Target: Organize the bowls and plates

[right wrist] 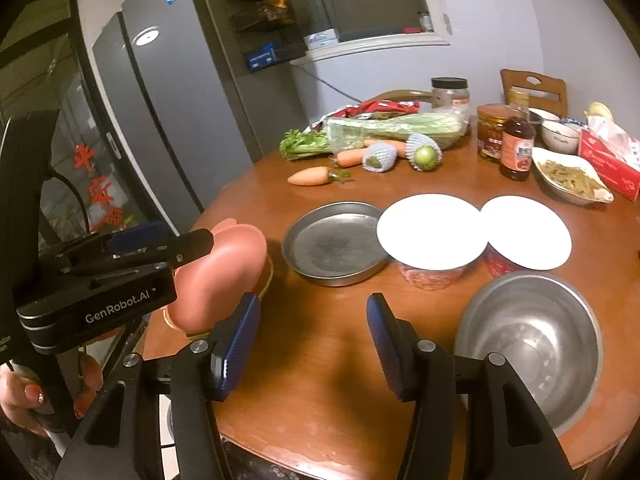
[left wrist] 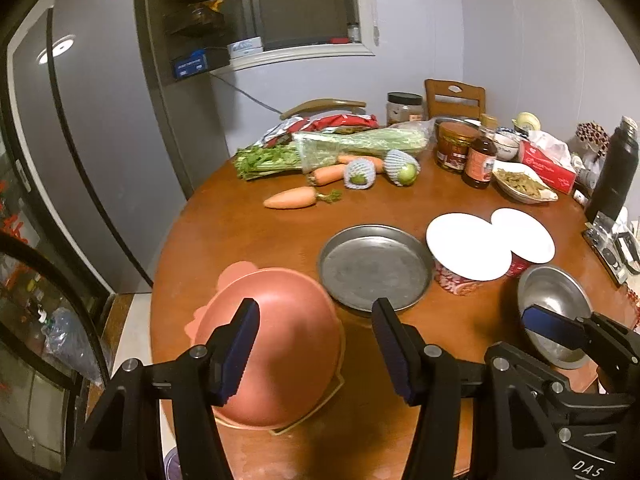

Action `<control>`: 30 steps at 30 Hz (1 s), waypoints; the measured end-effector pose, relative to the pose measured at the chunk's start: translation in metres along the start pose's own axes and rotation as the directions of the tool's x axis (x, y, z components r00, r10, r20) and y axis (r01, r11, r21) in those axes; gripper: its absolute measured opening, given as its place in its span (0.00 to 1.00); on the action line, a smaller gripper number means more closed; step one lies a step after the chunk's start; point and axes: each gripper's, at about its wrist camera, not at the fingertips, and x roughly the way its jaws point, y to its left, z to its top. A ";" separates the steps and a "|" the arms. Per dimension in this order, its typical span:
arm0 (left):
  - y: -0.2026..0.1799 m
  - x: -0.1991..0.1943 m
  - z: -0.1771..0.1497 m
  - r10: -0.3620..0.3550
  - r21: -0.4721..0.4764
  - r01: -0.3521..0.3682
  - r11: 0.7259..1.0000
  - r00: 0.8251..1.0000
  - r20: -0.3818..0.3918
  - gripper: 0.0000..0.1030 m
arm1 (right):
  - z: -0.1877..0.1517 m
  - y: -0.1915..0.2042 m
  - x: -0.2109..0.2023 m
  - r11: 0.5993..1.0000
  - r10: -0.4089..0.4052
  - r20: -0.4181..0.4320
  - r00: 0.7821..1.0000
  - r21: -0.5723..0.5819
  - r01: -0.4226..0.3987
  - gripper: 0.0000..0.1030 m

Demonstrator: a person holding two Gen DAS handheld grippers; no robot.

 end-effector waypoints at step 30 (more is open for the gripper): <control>-0.002 0.092 0.049 -0.018 0.034 0.023 0.999 0.987 -0.159 0.56 | 0.011 -0.031 0.070 0.985 0.033 -0.139 0.990 0.175 -0.008 0.58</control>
